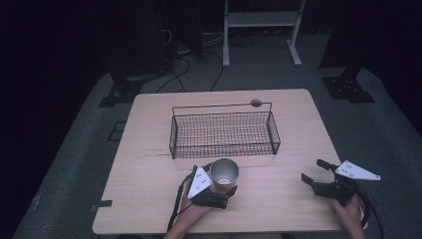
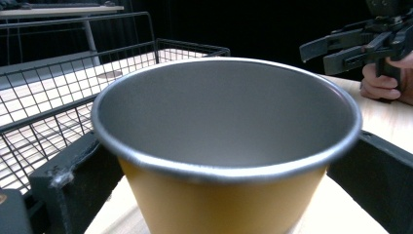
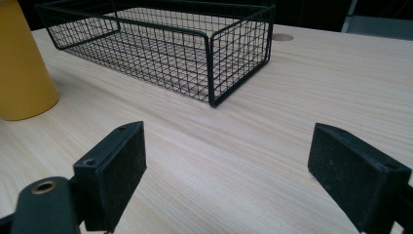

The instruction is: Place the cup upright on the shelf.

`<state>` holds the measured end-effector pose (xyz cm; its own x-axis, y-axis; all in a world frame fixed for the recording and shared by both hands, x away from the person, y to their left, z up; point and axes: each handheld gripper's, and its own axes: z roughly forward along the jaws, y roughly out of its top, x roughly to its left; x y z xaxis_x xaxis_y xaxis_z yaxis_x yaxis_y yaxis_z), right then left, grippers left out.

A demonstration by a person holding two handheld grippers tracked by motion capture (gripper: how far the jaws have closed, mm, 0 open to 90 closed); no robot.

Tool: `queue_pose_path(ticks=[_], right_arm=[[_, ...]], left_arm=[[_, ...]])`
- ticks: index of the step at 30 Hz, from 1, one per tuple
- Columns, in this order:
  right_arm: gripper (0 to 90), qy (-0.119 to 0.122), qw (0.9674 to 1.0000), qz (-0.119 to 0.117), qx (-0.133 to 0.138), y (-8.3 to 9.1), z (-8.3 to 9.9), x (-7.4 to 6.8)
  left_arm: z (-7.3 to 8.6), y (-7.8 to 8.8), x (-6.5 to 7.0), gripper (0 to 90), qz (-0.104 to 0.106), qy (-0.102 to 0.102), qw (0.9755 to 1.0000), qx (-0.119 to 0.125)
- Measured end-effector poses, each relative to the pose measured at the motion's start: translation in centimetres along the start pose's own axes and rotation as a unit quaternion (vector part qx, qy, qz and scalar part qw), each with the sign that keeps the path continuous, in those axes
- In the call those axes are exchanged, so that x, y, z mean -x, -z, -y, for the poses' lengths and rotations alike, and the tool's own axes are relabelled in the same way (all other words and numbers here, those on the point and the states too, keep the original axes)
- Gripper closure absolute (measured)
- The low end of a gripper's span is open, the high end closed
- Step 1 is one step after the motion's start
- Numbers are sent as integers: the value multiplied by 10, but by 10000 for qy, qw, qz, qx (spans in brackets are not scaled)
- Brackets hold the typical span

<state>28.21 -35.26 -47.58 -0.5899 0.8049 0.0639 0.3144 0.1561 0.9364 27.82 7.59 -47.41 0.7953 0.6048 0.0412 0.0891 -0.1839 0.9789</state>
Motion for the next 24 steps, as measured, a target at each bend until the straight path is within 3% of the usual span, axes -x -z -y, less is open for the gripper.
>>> queue_pose_path(ticks=[5, 10, 14, 24], right_arm=[[130, 30, 10000, 3, -10, 0, 0, -1], [130, 15, 10000, -6, -1, 0, 0, 0], [130, 13, 10000, -5, -4, 0, 0, 0], [130, 3, 10000, -7, 5, 0, 0, 0]], left_arm=[[-1, -4, -2, 1, -25, 45, 10000, -34], [-3, -4, -4, 118, 47, 13, 10000, 26], [-5, -5, -5, 127, 58, 62, 10000, -42], [-22, -2, -12, 129, 44, 41, 9999, 127]])
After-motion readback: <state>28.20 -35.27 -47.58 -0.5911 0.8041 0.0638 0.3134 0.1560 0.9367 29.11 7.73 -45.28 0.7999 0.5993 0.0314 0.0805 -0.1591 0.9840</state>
